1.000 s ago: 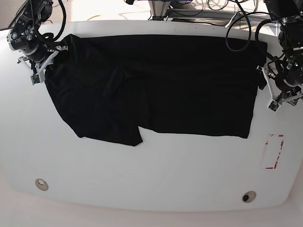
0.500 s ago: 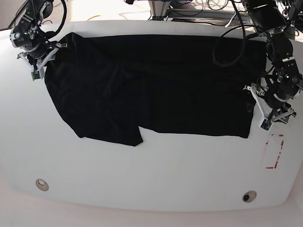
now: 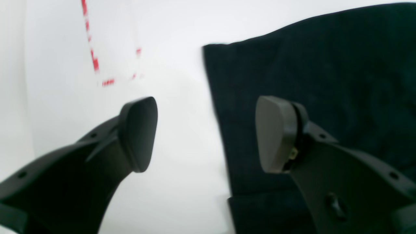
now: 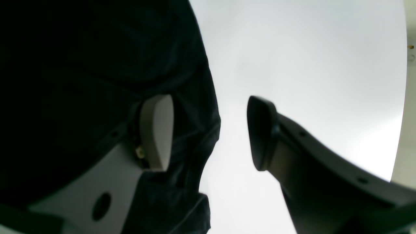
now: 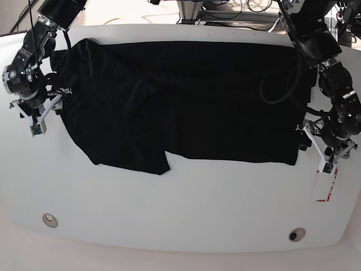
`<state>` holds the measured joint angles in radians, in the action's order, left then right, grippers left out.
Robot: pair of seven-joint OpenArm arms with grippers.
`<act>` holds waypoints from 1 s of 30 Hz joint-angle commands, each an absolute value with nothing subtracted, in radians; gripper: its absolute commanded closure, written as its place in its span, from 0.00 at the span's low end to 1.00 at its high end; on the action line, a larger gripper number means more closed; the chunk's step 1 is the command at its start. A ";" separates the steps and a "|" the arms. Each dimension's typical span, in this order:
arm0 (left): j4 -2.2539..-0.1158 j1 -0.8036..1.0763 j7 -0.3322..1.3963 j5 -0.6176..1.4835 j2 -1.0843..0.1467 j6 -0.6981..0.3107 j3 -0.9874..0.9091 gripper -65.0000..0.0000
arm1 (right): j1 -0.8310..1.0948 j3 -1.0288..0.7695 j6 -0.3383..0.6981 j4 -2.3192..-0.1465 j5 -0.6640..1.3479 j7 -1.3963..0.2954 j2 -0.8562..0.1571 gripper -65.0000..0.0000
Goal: Layout the t-shirt on the table in an organized manner, then fold the t-shirt properly
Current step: 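Move both grippers down onto the shirt's sides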
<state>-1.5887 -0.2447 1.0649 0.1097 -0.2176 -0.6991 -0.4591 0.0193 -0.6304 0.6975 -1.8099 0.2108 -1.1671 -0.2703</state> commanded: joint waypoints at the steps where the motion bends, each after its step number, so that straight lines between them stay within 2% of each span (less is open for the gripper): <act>1: -1.529 -0.300 1.050 0.120 -0.229 -0.698 -0.456 0.31 | -0.090 -0.591 0.698 -1.705 0.176 -1.127 -0.294 0.46; 9: -1.455 -0.329 0.977 0.119 -0.229 -0.698 -0.456 0.31 | -0.271 -0.513 0.698 -1.411 0.117 -1.017 -0.306 0.46; 20: -1.377 -0.329 0.940 0.120 -0.229 -0.698 -0.455 0.31 | -0.449 -0.510 0.698 -0.966 0.039 -0.774 -0.349 0.46; 24: -1.376 -0.325 0.932 0.120 -0.231 -0.698 -0.455 0.31 | -0.470 -0.510 0.698 -0.878 0.025 -0.730 -0.355 0.46; 30: -1.376 -0.323 0.932 0.120 -0.231 -0.698 -0.455 0.31 | -0.463 -0.510 0.698 -0.857 0.027 -0.702 -0.352 0.46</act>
